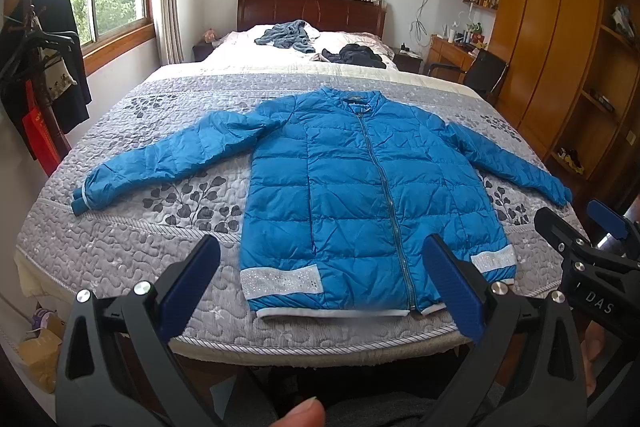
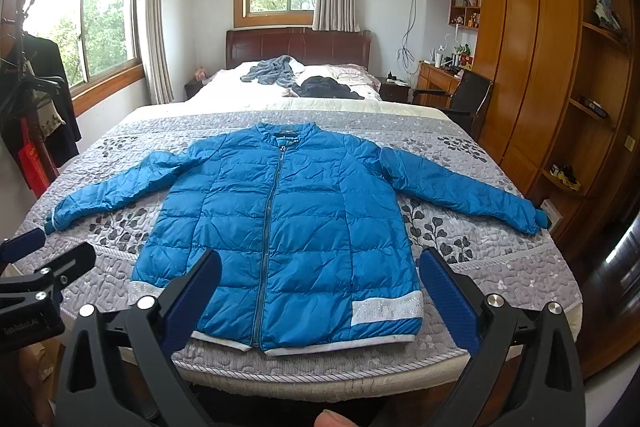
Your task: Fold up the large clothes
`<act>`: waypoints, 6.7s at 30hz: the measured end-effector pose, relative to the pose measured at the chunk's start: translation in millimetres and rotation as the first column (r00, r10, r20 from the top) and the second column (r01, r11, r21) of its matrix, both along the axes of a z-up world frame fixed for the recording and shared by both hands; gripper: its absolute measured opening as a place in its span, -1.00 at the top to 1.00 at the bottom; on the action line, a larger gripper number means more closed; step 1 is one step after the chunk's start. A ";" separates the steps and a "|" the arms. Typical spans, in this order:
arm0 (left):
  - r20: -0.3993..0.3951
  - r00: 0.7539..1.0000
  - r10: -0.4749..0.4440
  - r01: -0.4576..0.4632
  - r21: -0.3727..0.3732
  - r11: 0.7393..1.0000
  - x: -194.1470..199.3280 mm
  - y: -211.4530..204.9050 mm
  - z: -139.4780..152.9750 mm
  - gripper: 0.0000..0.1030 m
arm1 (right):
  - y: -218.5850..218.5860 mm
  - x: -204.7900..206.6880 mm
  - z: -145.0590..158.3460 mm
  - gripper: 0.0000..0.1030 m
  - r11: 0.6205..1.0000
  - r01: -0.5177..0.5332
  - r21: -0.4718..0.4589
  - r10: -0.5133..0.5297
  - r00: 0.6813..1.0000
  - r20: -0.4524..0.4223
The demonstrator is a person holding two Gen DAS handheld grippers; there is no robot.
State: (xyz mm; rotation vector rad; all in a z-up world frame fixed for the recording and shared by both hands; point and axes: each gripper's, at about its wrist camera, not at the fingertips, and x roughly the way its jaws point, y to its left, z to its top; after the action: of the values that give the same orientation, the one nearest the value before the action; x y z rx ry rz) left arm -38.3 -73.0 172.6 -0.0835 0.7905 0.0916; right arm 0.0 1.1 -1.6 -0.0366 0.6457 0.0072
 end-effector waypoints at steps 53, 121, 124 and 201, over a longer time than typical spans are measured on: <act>-0.028 0.995 -0.093 0.079 -0.331 0.940 133.0 73.1 -74.8 -0.95 | -209.2 132.9 -78.9 -0.93 0.861 0.198 0.468 -0.162 0.980 -0.116; -0.015 0.939 -0.344 0.264 -0.612 0.746 326.3 73.9 -63.0 -0.95 | 0.6 390.9 -69.1 0.89 0.989 -0.062 -0.138 0.064 0.998 0.015; -0.045 0.941 -0.336 0.236 -0.626 0.744 346.0 69.1 -78.5 -0.95 | 36.2 395.8 -113.0 0.89 0.956 -0.157 -0.248 0.139 0.986 -0.087; -0.096 0.993 -0.067 0.011 -0.490 0.872 384.1 117.4 -105.8 -0.40 | -20.0 182.9 -109.0 -0.39 0.938 -0.251 0.240 0.251 0.968 0.028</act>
State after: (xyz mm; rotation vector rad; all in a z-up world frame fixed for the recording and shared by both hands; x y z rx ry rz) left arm 345.8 44.4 66.9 -0.5497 0.9121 -0.1479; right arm 182.9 -18.9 -110.6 0.1175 0.6360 0.3334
